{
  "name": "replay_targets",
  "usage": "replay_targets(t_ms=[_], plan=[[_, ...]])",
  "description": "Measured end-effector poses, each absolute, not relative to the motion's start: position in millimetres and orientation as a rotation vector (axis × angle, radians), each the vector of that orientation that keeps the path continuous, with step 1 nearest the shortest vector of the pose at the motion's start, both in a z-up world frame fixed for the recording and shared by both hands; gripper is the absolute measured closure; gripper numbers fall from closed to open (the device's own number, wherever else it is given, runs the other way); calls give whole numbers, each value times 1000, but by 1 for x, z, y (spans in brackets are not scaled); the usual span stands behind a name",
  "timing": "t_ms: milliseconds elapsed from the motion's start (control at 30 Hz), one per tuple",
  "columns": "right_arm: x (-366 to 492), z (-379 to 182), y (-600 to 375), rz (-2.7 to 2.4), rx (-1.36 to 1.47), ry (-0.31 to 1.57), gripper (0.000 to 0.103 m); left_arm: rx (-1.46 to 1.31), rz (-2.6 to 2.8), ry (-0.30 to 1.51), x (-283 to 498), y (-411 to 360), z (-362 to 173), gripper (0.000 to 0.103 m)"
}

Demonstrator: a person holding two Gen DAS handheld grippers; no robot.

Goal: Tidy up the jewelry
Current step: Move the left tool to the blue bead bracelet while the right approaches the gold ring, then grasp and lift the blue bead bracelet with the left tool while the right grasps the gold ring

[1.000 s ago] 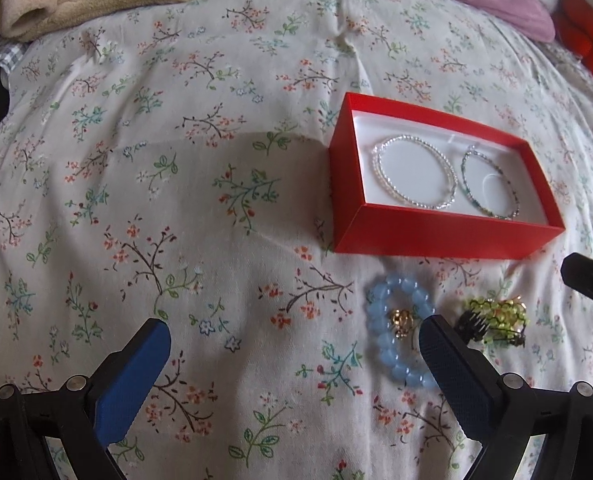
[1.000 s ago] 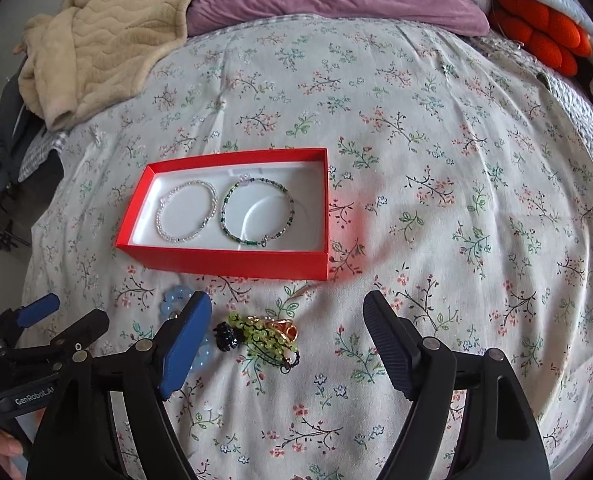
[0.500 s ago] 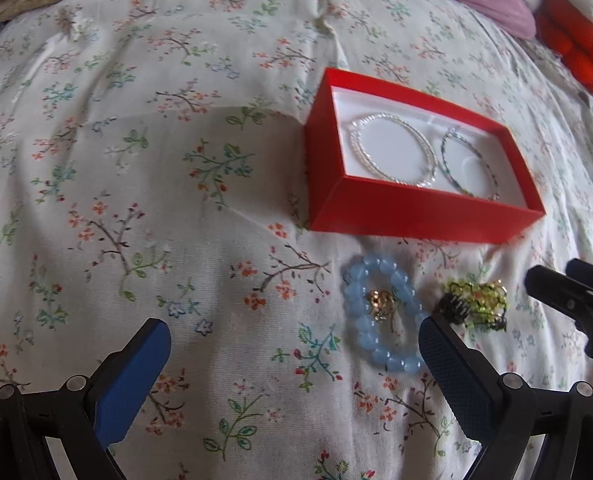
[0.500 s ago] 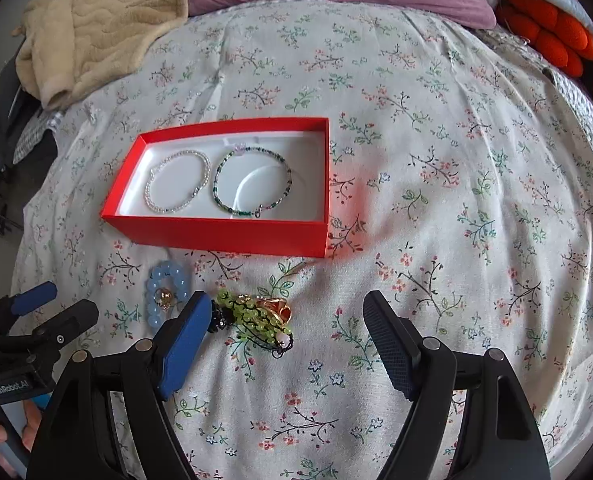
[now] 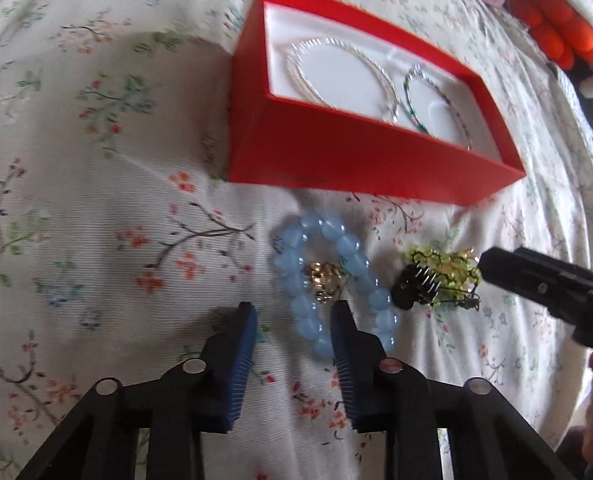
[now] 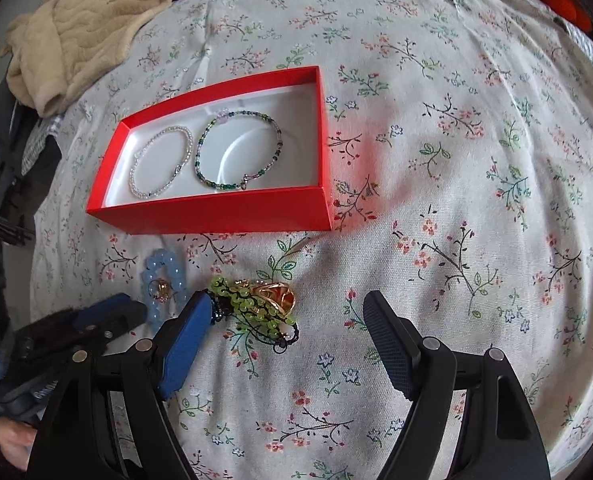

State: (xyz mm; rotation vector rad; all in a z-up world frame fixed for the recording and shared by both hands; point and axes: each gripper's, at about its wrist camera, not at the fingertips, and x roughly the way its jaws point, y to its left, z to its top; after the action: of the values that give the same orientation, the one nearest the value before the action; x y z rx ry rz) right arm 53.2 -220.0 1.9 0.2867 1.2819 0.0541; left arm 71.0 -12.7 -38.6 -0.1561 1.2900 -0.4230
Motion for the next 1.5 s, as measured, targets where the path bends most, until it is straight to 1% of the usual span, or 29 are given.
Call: replay_targets(t_ms=[67, 133, 200, 233, 300, 400, 567, 633, 700, 767, 1000, 1267, 1400, 1500], plan=[[54, 3, -221, 56, 293, 1276, 23, -127, -418, 1289, 70, -19, -40, 72], [54, 3, -223, 56, 292, 1270, 25, -113, -413, 1286, 70, -23, -41, 72], [56, 3, -223, 61, 295, 1269, 33, -101, -407, 1284, 72, -28, -41, 72], [57, 2, -223, 61, 297, 1272, 36, -94, -404, 1282, 72, -29, -42, 72], [60, 0, -223, 62, 299, 1277, 45, -73, -393, 1277, 73, -34, -43, 72], [61, -4, -224, 59, 314, 1282, 53, -33, -379, 1265, 74, -43, -44, 72], [63, -4, -223, 70, 322, 1281, 57, 80, -354, 1223, 67, -59, -45, 73], [63, -3, -224, 75, 329, 1274, 57, 114, -349, 1208, 66, -64, -46, 78], [62, -1, -227, 78, 338, 1263, 56, 149, -335, 1197, 65, -65, -46, 91], [63, 1, -229, 89, 348, 1244, 56, 147, -341, 1200, 67, -63, -45, 94], [63, -4, -240, 82, 419, 1259, 56, 93, -388, 1218, 60, -31, -40, 94], [61, -2, -231, 121, 397, 1268, 57, 60, -373, 1198, 48, 12, -22, 94], [60, -2, -232, 119, 387, 1276, 71, 44, -355, 1177, 50, 27, -13, 94], [60, -4, -236, 113, 404, 1286, 77, 27, -351, 1189, 54, 29, -16, 93]])
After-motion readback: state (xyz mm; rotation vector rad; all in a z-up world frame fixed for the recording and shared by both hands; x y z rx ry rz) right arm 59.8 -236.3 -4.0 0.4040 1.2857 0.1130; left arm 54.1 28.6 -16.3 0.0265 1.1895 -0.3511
